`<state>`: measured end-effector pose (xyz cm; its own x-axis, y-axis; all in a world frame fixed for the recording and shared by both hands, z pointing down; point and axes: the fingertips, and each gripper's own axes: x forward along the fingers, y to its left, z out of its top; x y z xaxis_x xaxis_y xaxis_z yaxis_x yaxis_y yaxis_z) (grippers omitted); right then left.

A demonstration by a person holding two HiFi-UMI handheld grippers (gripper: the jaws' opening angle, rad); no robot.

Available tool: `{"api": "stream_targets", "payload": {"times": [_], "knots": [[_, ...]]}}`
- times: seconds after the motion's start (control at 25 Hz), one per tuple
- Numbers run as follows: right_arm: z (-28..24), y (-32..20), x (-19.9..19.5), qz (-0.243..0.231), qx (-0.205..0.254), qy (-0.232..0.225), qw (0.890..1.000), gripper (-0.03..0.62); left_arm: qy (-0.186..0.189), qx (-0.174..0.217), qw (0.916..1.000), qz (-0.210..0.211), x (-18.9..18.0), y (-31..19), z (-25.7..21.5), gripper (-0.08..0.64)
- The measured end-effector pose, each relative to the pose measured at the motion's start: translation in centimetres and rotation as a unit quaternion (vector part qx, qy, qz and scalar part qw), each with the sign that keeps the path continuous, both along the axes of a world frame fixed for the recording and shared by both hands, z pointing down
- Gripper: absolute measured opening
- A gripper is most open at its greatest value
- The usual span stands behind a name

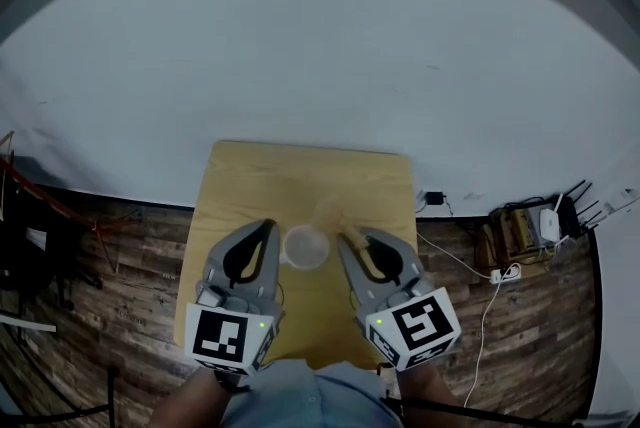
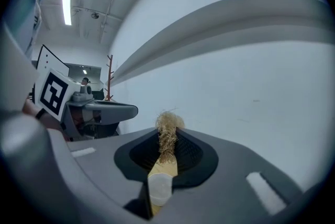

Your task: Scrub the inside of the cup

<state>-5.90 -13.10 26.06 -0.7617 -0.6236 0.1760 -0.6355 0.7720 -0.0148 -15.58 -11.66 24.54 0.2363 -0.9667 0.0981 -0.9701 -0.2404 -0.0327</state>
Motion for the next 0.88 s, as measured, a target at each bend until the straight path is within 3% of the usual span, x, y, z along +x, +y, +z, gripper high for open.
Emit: {"api": "stream_targets", "payload": {"times": [0.88], "knots": [[0.0,0.5,0.7,0.001,0.001,-0.006,1.000,0.060,-0.003,0.000,0.9999,0.013,2.4,0.7,0.0,0.021]]}}
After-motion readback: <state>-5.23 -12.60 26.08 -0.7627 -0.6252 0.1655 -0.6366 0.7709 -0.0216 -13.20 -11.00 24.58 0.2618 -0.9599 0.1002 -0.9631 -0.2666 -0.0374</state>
